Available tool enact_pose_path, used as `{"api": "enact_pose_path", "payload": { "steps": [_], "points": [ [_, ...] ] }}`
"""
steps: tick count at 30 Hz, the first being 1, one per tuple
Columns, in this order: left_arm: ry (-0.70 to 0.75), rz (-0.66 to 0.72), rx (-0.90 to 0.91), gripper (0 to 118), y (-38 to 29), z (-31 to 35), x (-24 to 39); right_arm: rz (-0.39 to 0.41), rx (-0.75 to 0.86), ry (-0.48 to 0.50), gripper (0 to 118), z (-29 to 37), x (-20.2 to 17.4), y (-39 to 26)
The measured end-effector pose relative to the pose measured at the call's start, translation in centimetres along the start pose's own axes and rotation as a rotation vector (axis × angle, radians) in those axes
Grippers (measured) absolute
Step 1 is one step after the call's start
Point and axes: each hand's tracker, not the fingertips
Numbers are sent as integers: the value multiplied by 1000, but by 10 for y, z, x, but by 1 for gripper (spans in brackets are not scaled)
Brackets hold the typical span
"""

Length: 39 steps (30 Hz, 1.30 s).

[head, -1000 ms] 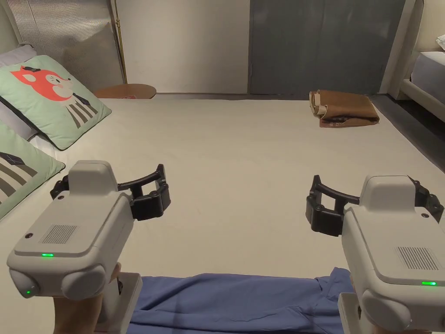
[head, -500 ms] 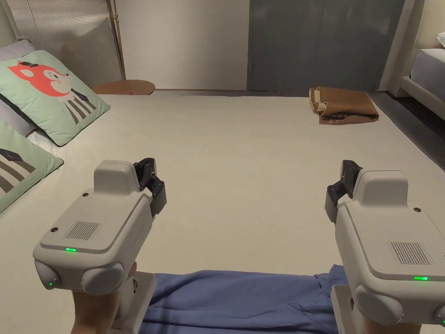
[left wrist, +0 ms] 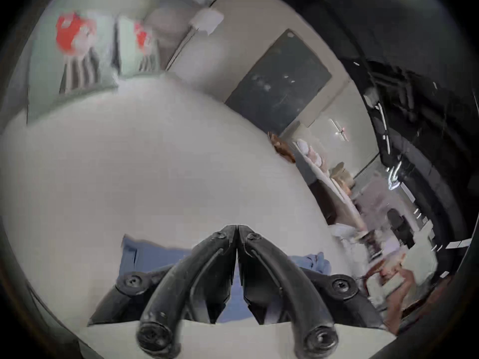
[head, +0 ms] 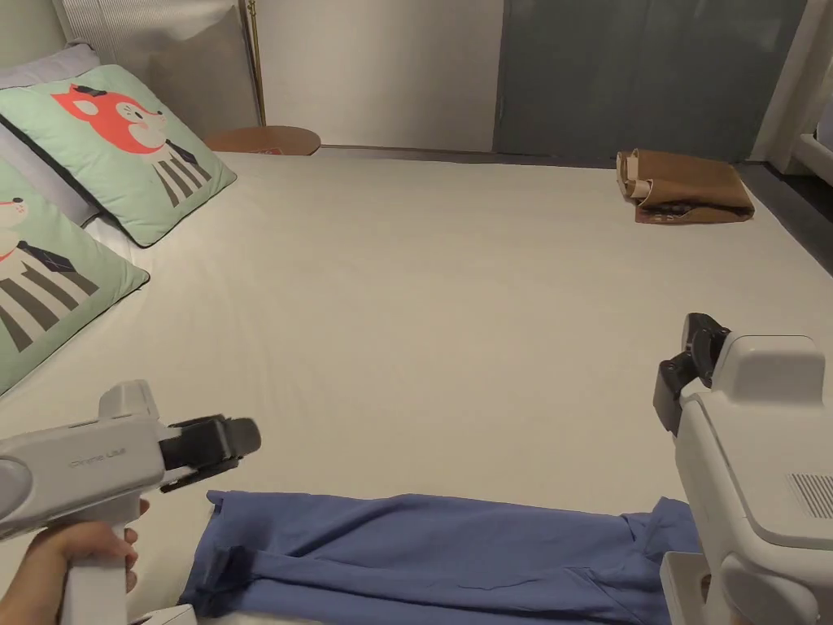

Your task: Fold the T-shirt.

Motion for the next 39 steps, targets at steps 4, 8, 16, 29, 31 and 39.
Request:
{"api": "enact_pose_path", "payload": {
  "steps": [4,8,16,29,31,39],
  "points": [
    [41,92,-69,0,-2,7,-47,9,-19,-4,0,-4,-3,-5],
    [22,149,-140,7,-5,5,-86,18,-41,-8,0,-7,-6,-9],
    [44,179,-201,96,-14,-13,-128,38,-79,2,0,-17,-11,-22],
    [108,116,-240,23,-30,-58,-127,42,-94,-18,0,-23,0,-36],
    [109,98,-249,5,-41,-60,-108,41,-95,-25,0,-20,2,-33],
    [165,-66,-200,3,-29,-27,-62,33,-88,-22,0,-17,7,-28]
  ]
}}
